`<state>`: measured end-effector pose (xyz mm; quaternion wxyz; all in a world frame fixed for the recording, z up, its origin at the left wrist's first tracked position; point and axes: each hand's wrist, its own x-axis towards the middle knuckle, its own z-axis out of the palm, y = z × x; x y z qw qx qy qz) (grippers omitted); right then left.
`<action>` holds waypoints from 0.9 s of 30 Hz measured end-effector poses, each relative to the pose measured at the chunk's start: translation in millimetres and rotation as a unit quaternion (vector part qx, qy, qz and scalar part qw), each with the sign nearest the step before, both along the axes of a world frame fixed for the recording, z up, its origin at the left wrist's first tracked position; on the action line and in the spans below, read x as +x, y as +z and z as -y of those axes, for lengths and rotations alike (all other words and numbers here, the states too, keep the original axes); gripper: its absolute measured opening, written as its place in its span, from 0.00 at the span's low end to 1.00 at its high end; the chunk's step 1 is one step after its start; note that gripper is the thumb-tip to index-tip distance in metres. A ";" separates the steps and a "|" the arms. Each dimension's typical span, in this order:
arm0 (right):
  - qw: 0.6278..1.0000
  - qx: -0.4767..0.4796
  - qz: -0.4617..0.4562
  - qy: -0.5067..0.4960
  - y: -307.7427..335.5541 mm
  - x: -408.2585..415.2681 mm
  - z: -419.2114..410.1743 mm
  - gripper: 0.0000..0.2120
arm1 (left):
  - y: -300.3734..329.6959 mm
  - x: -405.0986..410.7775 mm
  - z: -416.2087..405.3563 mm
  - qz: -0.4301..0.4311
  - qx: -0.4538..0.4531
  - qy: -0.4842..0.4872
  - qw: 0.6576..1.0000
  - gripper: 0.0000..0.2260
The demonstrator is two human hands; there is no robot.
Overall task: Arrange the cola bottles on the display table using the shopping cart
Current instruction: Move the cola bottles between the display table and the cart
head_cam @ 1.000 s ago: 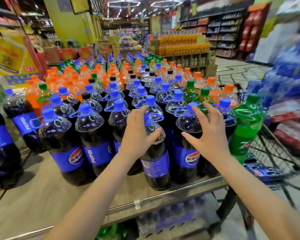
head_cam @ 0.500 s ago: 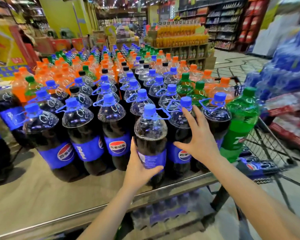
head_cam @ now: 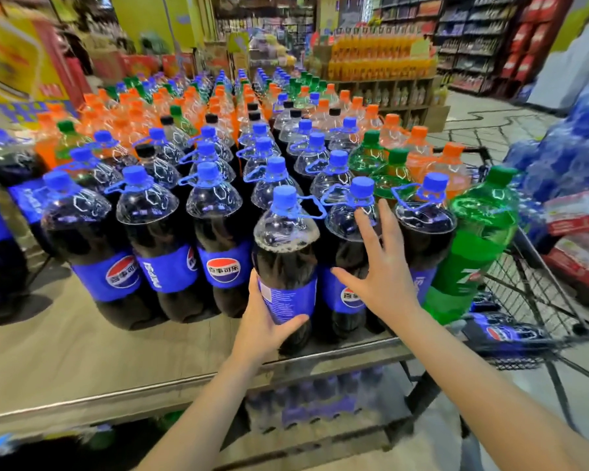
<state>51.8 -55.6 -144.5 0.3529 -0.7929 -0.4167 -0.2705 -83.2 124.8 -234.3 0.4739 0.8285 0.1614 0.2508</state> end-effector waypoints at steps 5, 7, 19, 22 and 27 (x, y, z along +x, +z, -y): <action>0.999 -0.039 0.011 -0.029 -21.2 -15.5 12.3 0.42 | 4.0 -11.1 8.2 -0.044 0.068 0.043 0.996 0.51; 0.998 -0.061 -0.014 -0.020 -30.6 -27.9 24.9 0.40 | 5.3 -21.1 11.4 -0.029 0.118 0.039 0.992 0.45; 0.956 -0.268 -0.122 0.000 -85.6 -117.6 108.0 0.36 | -17.1 -107.7 60.7 -0.123 0.447 -0.003 0.886 0.28; 0.950 -0.280 -0.141 -0.002 -98.8 -135.8 133.9 0.33 | -26.8 -122.9 77.0 -0.119 0.472 -0.041 0.872 0.27; 0.946 -0.293 -0.139 -0.016 -115.3 -153.5 180.2 0.31 | -38.8 -136.3 104.7 -0.146 0.486 -0.058 0.860 0.28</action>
